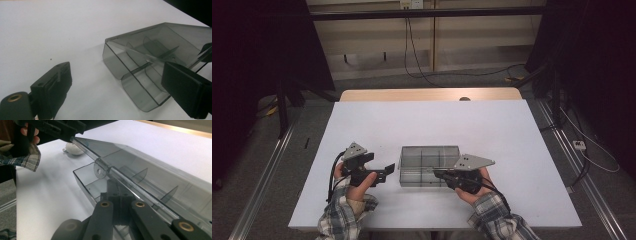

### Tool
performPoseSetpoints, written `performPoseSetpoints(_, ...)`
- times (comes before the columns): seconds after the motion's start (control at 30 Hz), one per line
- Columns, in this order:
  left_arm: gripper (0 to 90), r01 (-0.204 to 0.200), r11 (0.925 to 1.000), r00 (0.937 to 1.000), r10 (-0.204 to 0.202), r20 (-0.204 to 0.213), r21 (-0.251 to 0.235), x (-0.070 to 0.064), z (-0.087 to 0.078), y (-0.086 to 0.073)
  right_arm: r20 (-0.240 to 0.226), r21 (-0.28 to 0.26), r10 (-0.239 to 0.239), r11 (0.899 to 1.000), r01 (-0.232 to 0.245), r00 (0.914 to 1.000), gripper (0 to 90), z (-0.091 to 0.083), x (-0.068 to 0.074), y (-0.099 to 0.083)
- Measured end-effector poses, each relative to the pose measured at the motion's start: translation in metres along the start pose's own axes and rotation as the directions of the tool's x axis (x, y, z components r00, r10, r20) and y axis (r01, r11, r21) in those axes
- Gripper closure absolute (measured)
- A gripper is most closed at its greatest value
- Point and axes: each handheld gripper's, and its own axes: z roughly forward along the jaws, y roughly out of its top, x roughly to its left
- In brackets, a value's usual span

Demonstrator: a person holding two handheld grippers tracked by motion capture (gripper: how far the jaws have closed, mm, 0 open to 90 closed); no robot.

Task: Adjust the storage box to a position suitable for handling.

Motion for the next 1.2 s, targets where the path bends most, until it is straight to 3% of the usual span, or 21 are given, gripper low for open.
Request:
performPoseSetpoints(0.27, 9.5, -0.038, 0.9984, 0.9991, 0.037, 0.023, 0.043, -0.007, 0.010, -0.004, 0.008, -0.020, -0.008, 1.000, 0.008, 0.9999, 90.0, -0.001, -0.002, 0.006)
performPoseSetpoints(0.57, 8.4, -0.035, 0.9984, 0.9956, 0.031, 0.089, 0.045, -0.006, 0.021, -0.001, 0.018, -0.027, -0.015, 1.000, 0.016, 0.9997, 90.0, -0.001, -0.002, 0.007)
performPoseSetpoints(1.2, 24.6, -0.020, 0.9994, 0.9956, 0.017, 0.093, 0.027, -0.005, 0.035, 0.007, 0.022, -0.026, -0.014, 1.000, 0.014, 0.9997, 90.0, -0.003, -0.003, 0.007)
